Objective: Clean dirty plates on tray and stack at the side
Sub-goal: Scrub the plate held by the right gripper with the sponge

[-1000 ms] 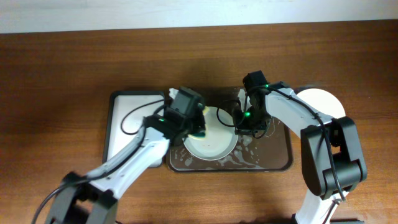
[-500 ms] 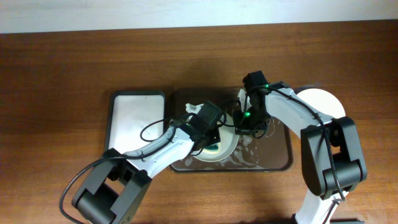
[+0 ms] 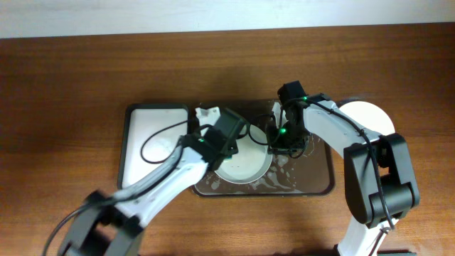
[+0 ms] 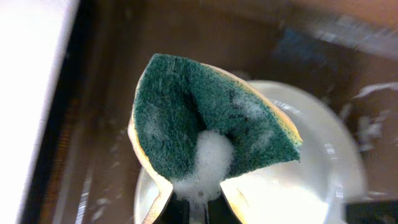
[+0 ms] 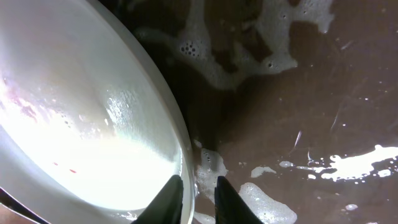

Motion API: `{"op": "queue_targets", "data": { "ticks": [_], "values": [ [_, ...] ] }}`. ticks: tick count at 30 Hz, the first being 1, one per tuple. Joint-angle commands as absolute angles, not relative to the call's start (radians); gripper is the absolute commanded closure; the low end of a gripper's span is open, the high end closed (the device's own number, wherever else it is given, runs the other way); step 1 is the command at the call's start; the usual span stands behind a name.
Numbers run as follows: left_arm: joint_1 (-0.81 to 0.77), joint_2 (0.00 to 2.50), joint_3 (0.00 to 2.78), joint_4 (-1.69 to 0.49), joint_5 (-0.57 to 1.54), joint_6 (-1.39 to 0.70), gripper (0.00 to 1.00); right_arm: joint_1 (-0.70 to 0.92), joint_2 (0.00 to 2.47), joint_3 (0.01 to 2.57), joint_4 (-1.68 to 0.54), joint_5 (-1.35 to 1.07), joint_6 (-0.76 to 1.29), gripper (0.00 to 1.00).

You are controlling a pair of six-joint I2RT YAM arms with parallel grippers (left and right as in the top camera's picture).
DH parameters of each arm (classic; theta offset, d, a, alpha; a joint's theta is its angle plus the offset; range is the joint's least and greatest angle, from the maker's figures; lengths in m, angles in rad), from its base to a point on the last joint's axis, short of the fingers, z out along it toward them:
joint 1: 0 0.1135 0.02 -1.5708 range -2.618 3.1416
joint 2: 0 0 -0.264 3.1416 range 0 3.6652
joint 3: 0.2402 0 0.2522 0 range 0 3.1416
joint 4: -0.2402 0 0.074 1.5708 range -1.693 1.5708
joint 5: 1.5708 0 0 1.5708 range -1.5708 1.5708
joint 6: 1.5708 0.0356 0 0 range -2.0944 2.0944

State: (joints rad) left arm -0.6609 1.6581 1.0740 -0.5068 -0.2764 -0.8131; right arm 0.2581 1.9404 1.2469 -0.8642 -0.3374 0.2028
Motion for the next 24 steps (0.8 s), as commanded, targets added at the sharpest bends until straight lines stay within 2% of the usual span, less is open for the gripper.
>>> {"op": "queue_targets", "data": {
  "ticks": [1,5,11,16,19,24],
  "values": [
    [-0.614,1.568,1.098,-0.526,-0.256,-0.755,1.00,0.264,1.937,1.243,-0.863,-0.327,0.199,0.80],
    [-0.601,1.589,1.098,-0.515,-0.147,-0.765,1.00,0.264,1.937,1.243,-0.860,-0.327,0.200,0.80],
    [-0.656,1.705,1.098,-0.495,-0.078,-0.947,1.00,0.264,1.937,1.243,-0.861,-0.327,0.200,0.81],
    [-0.706,1.813,1.097,-0.400,0.043,-0.988,1.00,0.264,1.937,1.243,-0.864,-0.327,0.200,0.81],
    [-0.726,1.853,1.098,-0.380,0.025,-0.999,1.00,0.264,1.937,1.243,-0.864,-0.327,0.200,0.93],
    [-0.728,1.878,1.097,-0.421,-0.094,-0.999,1.00,0.264,1.937,1.243,-0.865,-0.327,0.200,0.96]
  ]
}}
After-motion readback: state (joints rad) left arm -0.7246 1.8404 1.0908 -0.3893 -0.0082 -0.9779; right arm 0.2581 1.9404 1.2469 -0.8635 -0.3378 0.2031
